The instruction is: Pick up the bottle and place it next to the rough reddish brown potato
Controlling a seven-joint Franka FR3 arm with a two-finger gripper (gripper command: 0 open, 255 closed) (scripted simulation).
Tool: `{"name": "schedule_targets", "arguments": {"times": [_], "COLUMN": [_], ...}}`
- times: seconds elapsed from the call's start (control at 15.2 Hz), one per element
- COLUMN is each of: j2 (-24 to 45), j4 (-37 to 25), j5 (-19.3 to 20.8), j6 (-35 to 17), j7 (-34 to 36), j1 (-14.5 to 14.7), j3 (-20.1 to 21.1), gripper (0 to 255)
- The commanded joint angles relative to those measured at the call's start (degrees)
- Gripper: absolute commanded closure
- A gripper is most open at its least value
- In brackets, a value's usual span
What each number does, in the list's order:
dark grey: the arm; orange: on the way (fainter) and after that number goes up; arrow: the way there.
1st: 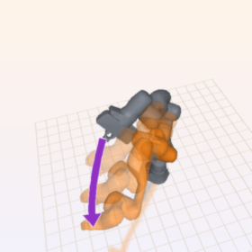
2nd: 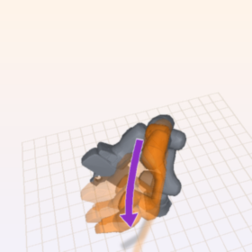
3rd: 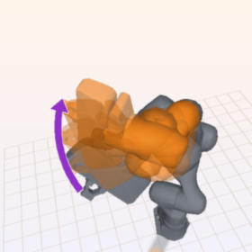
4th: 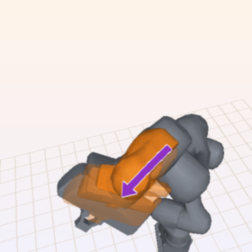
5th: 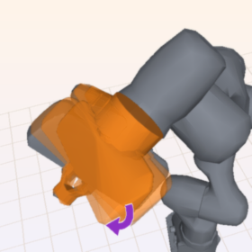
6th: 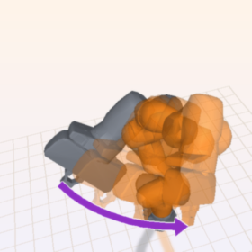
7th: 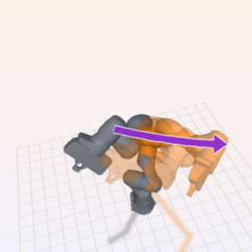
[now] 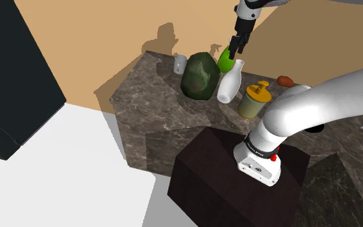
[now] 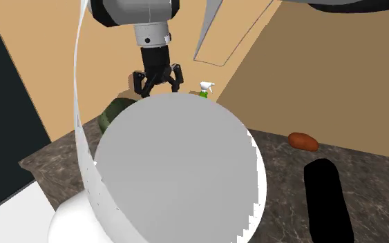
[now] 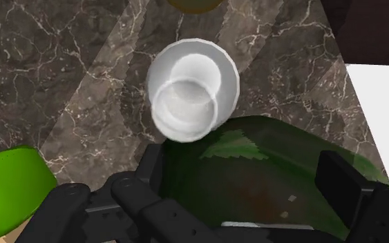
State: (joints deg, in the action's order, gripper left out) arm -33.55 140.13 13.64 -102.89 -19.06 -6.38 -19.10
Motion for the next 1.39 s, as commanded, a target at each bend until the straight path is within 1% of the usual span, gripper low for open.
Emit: {"name": "schedule_targets", "arguments": {"times": [0.0, 0.07, 0.13, 0.59, 1.12, 1.19, 1.32], "j2": [3.04, 4.67, 4.73, 5.89, 5.89, 5.89, 5.89], "j4": [-0.29, -0.66, -0.68, 4.29, 4.29, 4.29, 4.29], "j5": [0.83, 1.09, 1.09, 2.0, 2.0, 2.0, 2.0], "j6": [-2.09, -2.99, -3.03, -9.16, -9.15, -9.15, -9.15], "j7": [-2.5, -3.72, -3.77, -3.65, -3.65, -3.65, -3.65], "j1": [-0.63, -0.86, -0.88, -1.29, -1.29, -1.29, -1.29], "j3": [-2.66, -3.94, -3.98, -5.22, -5.22, -5.22, -5.22], "gripper": [0, 0, 0, 0, 0, 255, 255]}}
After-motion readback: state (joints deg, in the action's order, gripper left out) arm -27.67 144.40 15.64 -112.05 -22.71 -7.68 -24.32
